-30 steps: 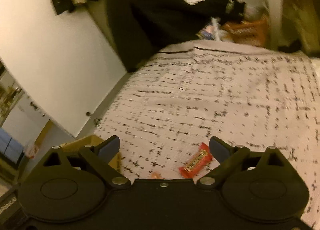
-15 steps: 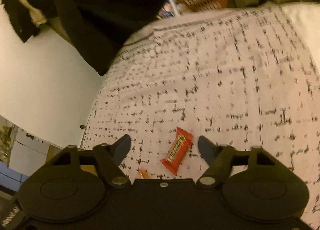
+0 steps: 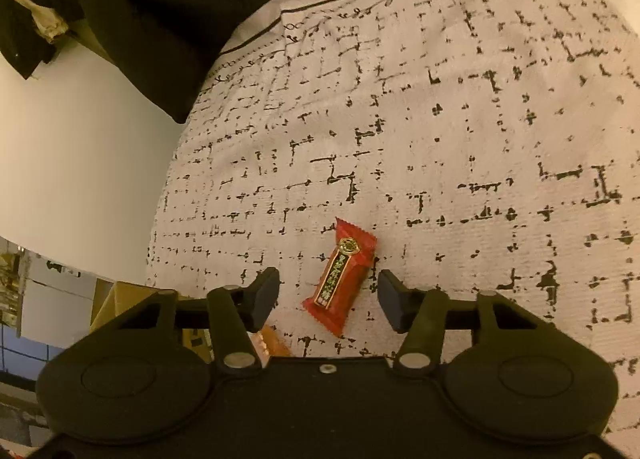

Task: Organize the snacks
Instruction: 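Grasp the pink translucent packet with the left tool while the right grasps the red candy bar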

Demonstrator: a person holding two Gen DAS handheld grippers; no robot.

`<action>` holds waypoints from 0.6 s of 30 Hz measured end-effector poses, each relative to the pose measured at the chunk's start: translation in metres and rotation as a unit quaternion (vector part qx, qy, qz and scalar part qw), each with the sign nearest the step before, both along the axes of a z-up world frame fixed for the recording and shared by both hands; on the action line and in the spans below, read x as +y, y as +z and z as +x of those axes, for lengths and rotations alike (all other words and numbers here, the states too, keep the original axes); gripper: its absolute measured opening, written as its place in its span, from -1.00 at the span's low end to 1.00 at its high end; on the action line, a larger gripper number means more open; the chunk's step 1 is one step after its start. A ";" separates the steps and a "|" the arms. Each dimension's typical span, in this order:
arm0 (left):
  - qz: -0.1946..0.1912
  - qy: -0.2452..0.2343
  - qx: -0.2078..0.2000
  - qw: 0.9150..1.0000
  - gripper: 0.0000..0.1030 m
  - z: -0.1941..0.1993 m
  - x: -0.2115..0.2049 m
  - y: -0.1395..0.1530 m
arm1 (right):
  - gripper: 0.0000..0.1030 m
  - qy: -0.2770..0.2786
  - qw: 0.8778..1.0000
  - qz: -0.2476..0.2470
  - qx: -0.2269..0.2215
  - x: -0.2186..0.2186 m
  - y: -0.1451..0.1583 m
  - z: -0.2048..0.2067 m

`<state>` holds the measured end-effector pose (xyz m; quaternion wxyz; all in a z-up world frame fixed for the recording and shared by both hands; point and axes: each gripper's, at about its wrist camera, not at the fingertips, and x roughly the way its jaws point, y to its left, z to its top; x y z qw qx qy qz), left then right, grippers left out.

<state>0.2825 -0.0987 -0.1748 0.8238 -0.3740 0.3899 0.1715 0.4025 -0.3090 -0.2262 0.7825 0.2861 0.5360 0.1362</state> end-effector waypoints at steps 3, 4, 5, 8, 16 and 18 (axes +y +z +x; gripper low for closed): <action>0.013 -0.006 0.012 1.000 -0.21 0.006 -0.002 -0.011 | -0.01 0.001 1.000 -0.011 0.003 0.002 -0.006 0.005; 0.010 -0.005 0.013 1.000 -0.21 0.007 0.000 -0.013 | -0.01 0.005 1.000 -0.015 -0.001 0.004 -0.007 0.007; 0.005 -0.004 0.014 1.000 -0.21 0.008 0.001 -0.017 | -0.01 0.009 1.000 -0.017 -0.005 0.007 -0.007 0.008; 0.008 -0.008 0.025 1.000 -0.21 0.010 0.001 -0.023 | -0.01 0.024 0.999 -0.028 -0.018 0.015 -0.006 0.009; 0.018 -0.012 0.030 0.999 -0.21 0.017 0.005 -0.031 | -0.16 0.084 0.993 -0.063 -0.053 0.042 -0.005 0.008; 0.029 -0.018 0.035 0.999 -0.25 0.020 0.003 -0.031 | -0.23 0.101 0.988 -0.096 -0.068 0.050 -0.004 0.006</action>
